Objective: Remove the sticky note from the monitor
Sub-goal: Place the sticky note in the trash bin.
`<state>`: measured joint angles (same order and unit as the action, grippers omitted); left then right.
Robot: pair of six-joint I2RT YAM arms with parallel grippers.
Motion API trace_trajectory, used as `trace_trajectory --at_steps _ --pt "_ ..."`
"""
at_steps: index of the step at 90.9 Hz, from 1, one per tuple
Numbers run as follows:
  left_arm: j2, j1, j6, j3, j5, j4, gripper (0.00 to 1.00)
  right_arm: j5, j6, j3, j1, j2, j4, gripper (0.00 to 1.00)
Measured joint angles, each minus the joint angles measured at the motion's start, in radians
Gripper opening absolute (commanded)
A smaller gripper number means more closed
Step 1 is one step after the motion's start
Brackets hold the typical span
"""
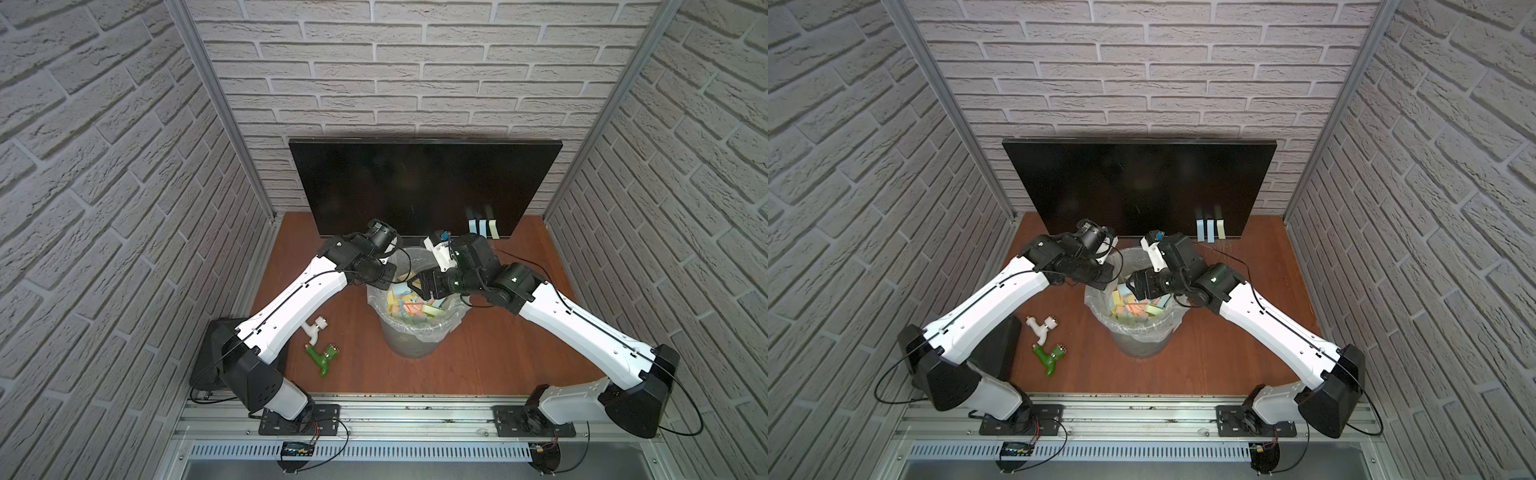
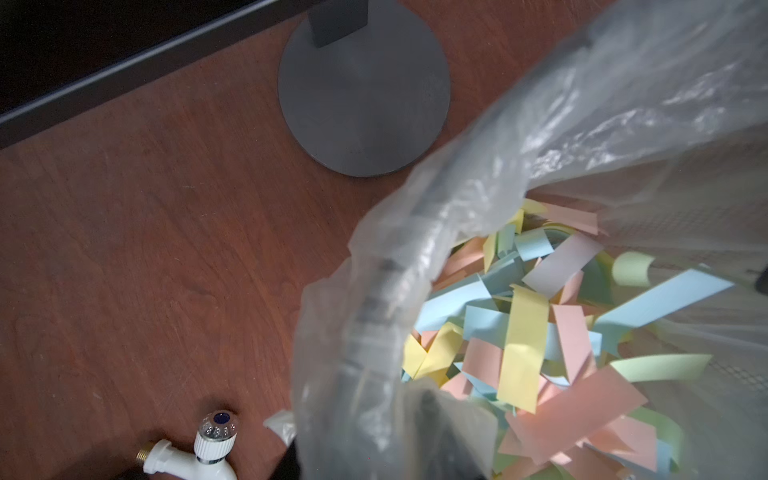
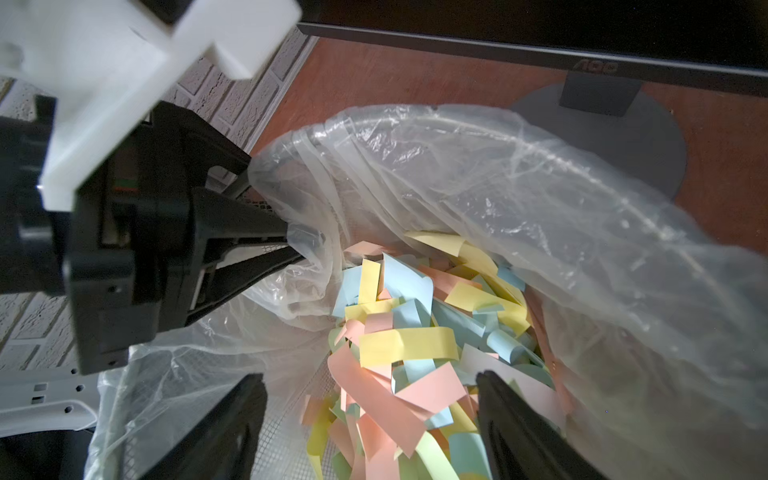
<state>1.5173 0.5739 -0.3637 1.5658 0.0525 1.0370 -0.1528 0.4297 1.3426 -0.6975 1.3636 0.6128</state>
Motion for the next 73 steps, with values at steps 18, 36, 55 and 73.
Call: trace_trajectory --at_steps 18,36,55,73 --pt "0.000 0.000 0.000 -0.002 0.000 0.000 0.37 -0.108 0.026 -0.040 0.000 -0.006 -0.095 0.83" --pt "0.000 0.000 0.000 -0.002 0.000 -0.001 0.37 -0.237 0.103 -0.111 0.000 -0.011 -0.243 0.82" --pt "-0.001 0.000 0.000 -0.003 0.000 -0.002 0.36 -0.259 0.141 -0.150 0.001 -0.027 -0.295 0.81" --pt "-0.001 0.000 0.000 -0.003 0.000 -0.002 0.35 -0.204 0.143 -0.130 0.047 -0.129 -0.255 0.74"
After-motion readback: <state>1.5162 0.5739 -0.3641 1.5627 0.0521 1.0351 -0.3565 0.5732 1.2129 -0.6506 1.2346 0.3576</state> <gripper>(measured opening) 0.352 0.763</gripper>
